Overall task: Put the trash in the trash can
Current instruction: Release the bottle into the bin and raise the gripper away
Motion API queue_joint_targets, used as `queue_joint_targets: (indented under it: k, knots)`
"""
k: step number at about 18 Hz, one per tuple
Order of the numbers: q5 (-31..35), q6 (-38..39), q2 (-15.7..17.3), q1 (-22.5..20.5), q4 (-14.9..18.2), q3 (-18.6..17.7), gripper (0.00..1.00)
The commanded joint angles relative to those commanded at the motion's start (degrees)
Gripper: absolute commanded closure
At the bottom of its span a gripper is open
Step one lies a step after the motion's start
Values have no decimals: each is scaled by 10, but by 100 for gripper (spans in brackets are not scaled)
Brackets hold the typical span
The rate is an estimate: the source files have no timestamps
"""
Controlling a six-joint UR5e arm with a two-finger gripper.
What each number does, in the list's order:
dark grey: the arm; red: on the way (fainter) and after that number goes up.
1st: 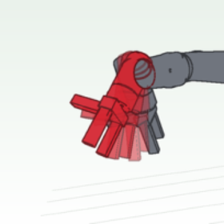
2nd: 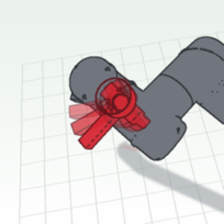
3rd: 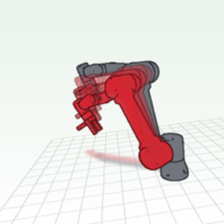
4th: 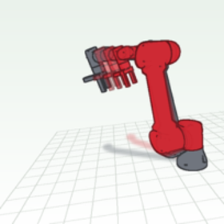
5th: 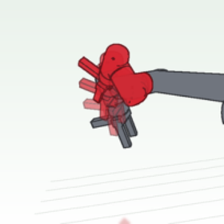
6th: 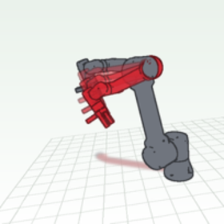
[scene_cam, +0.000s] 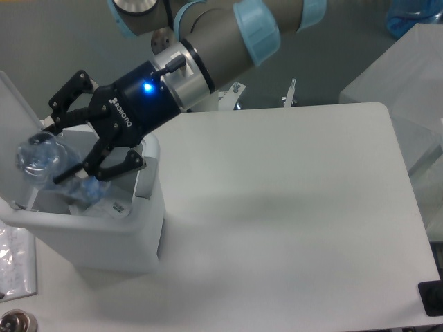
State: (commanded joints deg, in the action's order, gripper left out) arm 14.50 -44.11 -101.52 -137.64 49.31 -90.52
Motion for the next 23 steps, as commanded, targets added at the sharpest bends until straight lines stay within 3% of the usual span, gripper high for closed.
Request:
queue_joint_targets:
  k: [3,6,9,11,14,17,23]
  knots:
    - [3,-14,10,-1,0,-21,0]
    - [5,-15,8,-4,0,-19,0]
    - [46,-14,7,-34,0,-15,0]
    - [97,-24,6,-54,0,-9,0]
    - [225,-60,-3,-85,0,7,0]
    - [294,-91,-43,-107,1,18,0]
    - [389,-147,-121,-149,12,96,0]
